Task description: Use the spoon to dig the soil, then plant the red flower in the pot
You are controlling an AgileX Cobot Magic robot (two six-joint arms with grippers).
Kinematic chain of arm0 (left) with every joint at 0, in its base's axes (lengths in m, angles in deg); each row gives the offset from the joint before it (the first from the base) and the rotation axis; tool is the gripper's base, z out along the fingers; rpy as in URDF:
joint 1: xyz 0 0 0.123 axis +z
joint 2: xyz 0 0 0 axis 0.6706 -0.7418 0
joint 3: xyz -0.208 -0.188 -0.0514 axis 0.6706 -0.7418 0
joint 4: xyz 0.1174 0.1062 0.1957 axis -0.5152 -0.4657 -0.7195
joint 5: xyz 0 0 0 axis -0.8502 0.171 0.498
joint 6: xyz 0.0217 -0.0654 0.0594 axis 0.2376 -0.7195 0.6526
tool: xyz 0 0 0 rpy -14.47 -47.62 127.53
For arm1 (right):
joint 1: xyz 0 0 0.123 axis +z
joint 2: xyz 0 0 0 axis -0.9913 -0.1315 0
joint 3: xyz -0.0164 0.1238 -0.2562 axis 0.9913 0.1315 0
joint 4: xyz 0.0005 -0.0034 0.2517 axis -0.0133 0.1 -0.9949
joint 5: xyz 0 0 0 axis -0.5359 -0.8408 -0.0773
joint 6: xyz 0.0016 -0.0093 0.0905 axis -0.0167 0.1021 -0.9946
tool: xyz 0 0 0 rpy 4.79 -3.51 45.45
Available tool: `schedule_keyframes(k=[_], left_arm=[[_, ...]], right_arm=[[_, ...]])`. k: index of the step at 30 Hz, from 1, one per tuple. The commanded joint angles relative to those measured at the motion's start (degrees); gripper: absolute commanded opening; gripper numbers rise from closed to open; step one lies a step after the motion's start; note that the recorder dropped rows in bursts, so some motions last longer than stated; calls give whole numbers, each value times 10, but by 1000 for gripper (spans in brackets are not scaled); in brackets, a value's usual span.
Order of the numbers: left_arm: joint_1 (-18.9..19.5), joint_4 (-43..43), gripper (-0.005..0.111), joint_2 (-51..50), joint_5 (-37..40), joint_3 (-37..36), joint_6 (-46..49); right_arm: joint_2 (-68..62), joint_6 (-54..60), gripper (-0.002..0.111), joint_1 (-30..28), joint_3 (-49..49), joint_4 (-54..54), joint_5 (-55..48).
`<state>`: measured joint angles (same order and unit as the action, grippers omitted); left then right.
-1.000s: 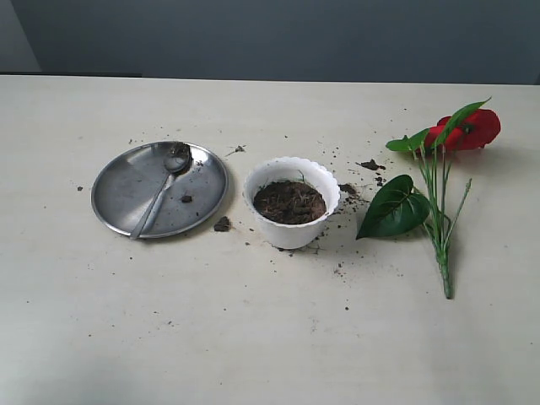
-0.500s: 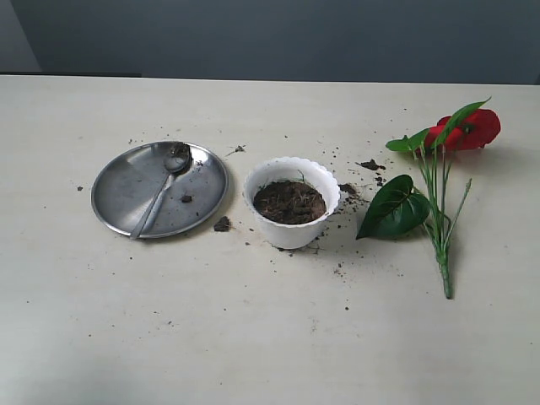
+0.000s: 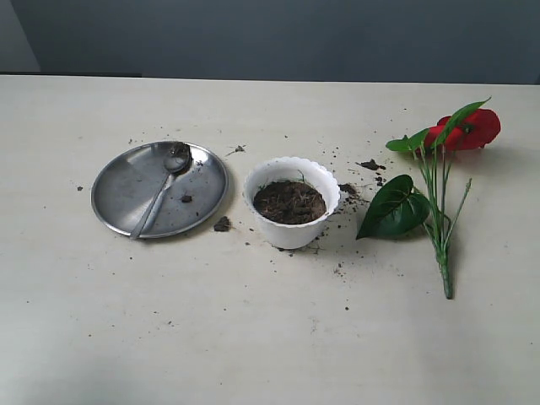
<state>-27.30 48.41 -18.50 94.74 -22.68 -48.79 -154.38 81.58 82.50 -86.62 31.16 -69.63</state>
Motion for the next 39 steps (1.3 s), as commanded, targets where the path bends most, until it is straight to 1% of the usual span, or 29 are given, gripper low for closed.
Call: schedule_keyframes(k=[1,11,16,20,22,27,28,35,39], left_arm=[[-1,-8,0,3,-4,-2,0],[-1,-8,0,3,-4,-2,0],[-1,-8,0,3,-4,-2,0],[-1,-9,0,3,-4,-2,0],[-1,-9,0,3,-4,-2,0],[-1,-9,0,3,-4,-2,0],[-1,-9,0,3,-4,-2,0],[-1,-9,0,3,-3,-2,0],[-1,-9,0,3,-3,-2,0]], right_arm=[[-20,8,105,0,4,-5,-1],[-24,10,105,0,102,40,-1],[-24,10,105,0,129,67,43],[-24,8,105,0,129,71,94],[-24,2,105,0,129,60,115],[-32,-4,105,0,129,-56,108],[-39,-4,105,0,129,-66,102],[-127,-21,105,2,129,-77,75],[-166,-23,105,31,129,-63,92]])
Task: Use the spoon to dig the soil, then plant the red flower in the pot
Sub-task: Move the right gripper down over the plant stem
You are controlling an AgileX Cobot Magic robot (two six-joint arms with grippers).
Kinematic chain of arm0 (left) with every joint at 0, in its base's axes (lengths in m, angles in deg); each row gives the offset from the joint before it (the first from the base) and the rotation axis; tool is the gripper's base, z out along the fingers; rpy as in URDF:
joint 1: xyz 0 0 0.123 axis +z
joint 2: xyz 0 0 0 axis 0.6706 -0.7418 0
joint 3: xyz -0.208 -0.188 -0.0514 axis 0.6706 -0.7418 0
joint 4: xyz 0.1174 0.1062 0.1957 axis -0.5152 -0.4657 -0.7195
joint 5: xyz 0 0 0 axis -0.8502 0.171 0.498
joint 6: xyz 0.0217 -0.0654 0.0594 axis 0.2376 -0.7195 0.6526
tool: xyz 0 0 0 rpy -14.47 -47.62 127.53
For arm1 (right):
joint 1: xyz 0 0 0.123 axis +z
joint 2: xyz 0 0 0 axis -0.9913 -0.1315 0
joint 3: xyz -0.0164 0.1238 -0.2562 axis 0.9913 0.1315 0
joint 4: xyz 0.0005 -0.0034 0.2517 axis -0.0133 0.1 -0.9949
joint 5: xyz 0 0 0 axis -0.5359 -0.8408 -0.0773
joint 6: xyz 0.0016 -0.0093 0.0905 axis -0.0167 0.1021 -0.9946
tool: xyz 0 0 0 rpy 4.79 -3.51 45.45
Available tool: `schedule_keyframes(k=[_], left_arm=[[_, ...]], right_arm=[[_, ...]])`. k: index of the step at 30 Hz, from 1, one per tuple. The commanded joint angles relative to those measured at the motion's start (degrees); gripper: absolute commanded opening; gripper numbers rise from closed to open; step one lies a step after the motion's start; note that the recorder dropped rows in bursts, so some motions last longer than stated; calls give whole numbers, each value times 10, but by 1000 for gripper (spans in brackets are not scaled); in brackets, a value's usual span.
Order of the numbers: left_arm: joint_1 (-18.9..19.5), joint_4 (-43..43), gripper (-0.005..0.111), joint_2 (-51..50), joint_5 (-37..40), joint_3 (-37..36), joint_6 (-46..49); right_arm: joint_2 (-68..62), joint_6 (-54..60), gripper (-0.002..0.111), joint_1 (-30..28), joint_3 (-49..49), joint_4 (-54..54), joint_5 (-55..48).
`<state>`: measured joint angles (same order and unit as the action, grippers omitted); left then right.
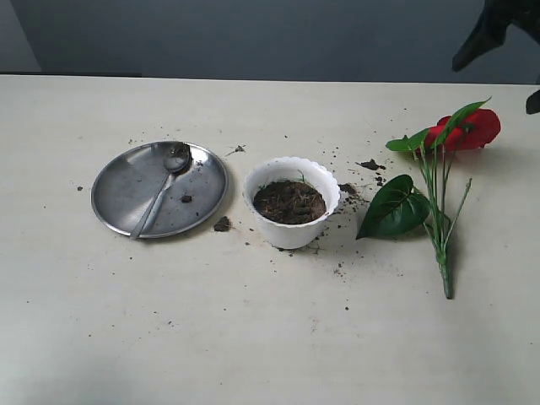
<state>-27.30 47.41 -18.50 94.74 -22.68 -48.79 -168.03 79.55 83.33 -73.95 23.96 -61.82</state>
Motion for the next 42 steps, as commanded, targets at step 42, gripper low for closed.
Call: schedule_keyframes(k=[42], left_arm=[[-1,-2,0,3,-3,-2,0]], right_arm=[[-287,-50,105,129,-161,229,-79]])
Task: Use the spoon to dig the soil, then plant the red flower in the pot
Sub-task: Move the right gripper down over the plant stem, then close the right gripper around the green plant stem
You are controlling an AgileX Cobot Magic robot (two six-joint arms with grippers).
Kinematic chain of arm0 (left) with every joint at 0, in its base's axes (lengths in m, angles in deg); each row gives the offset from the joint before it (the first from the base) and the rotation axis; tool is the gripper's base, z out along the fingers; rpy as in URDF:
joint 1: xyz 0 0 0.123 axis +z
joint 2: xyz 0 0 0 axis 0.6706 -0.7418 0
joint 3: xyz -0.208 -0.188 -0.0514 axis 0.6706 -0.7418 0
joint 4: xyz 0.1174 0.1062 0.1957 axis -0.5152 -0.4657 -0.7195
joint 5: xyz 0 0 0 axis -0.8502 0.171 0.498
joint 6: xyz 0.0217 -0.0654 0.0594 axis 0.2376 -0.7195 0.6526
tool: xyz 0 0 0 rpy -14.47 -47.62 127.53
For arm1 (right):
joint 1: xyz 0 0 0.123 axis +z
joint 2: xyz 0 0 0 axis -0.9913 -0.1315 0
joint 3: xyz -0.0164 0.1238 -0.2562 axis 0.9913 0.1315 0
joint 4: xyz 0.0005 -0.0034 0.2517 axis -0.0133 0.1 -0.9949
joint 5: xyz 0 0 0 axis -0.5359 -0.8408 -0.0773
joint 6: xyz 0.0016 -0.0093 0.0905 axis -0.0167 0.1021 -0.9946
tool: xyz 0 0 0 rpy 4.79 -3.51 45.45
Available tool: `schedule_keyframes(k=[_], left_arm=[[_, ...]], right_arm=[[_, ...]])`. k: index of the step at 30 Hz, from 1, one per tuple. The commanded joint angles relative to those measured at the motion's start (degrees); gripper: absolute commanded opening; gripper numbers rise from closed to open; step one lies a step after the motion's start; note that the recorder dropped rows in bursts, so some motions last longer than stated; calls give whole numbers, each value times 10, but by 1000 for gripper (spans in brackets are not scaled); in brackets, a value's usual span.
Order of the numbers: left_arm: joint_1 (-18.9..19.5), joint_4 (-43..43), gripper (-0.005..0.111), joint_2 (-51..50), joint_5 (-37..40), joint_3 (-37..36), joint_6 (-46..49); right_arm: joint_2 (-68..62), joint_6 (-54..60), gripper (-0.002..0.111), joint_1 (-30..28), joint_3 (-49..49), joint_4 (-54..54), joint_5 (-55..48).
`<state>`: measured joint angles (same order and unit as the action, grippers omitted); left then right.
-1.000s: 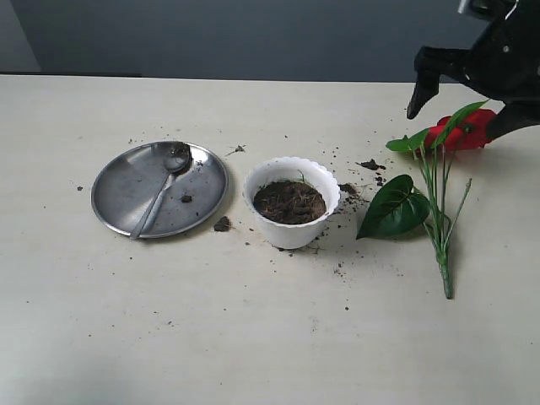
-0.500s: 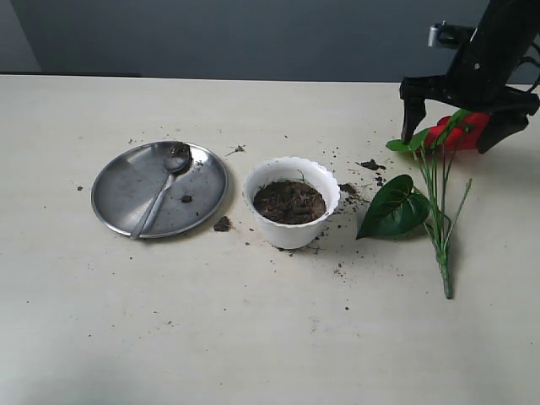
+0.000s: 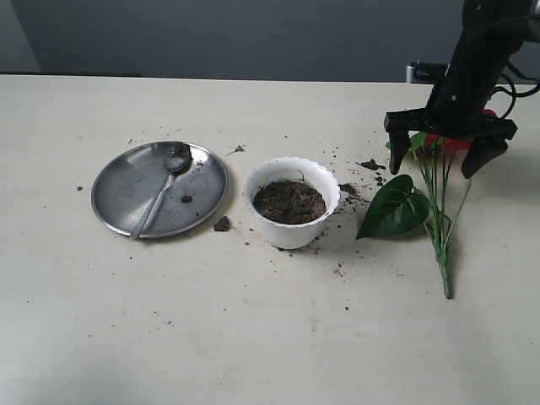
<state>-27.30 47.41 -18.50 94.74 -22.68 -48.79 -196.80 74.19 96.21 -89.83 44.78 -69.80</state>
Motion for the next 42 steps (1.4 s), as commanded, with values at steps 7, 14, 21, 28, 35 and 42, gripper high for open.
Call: schedule_keyframes(k=[7,14,21,28,35,42], left_arm=[[-1,-2,0,3,-3,-2,0],[-1,-2,0,3,-3,-2,0],[-1,-2,0,3,-3,-2,0],[-1,-2,0,3,-3,-2,0],[-1,-2,0,3,-3,-2,0],[-1,-2,0,3,-3,-2,0]], right_arm=[[-20,3,105,0,-2,18,1],[-36,15,105,0,0,7,1],[-36,32,105,0,10,10,1],[-24,32,105,11,63,23,30],[-19,32,105,28,73,23,65],[-33,32,105,28,73,23,74]])
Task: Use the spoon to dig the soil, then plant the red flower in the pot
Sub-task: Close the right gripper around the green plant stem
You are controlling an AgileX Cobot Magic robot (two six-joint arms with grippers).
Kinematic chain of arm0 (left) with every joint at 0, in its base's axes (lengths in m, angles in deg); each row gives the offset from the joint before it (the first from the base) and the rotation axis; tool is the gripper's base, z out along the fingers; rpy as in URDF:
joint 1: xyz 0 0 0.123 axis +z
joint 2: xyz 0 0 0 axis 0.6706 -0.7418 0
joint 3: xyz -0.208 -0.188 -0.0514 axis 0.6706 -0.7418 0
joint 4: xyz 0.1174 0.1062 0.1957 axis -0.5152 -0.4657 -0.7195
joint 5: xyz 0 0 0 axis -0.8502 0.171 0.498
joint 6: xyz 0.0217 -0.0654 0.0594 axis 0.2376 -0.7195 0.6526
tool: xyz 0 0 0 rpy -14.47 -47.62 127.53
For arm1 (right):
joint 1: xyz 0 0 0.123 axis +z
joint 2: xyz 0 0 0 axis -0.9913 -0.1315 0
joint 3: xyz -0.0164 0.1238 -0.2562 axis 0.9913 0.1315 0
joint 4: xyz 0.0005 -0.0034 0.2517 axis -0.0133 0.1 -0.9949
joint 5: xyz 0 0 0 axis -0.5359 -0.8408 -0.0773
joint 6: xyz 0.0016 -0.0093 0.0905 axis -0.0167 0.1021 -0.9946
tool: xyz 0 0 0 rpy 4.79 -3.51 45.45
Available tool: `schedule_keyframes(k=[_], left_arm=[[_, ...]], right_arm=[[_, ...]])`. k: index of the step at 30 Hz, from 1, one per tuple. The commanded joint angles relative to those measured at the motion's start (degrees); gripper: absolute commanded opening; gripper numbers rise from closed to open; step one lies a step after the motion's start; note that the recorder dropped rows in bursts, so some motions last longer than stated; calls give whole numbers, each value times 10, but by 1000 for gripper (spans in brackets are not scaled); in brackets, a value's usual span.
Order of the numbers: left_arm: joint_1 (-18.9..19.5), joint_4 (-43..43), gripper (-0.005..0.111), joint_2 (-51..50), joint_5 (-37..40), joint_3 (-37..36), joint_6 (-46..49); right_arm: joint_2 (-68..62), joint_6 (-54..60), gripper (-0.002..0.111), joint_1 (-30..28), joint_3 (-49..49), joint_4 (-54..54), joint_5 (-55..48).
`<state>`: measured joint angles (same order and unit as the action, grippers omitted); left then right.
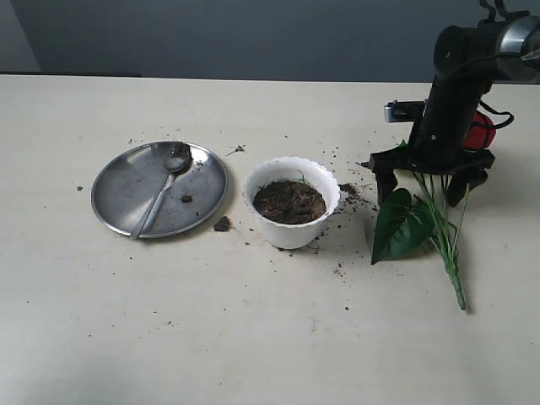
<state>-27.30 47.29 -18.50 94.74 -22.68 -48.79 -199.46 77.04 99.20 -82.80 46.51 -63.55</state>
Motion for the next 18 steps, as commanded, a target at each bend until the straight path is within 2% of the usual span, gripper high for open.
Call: schedule_keyframes(k=[1,18], left_arm=[[-1,-1,0,3,-3,-2,0],[-1,-1,0,3,-3,-2,0]], right_arm=[[-9,3,105,-2,3,5,12],[-34,3,105,-2,3,3,18]])
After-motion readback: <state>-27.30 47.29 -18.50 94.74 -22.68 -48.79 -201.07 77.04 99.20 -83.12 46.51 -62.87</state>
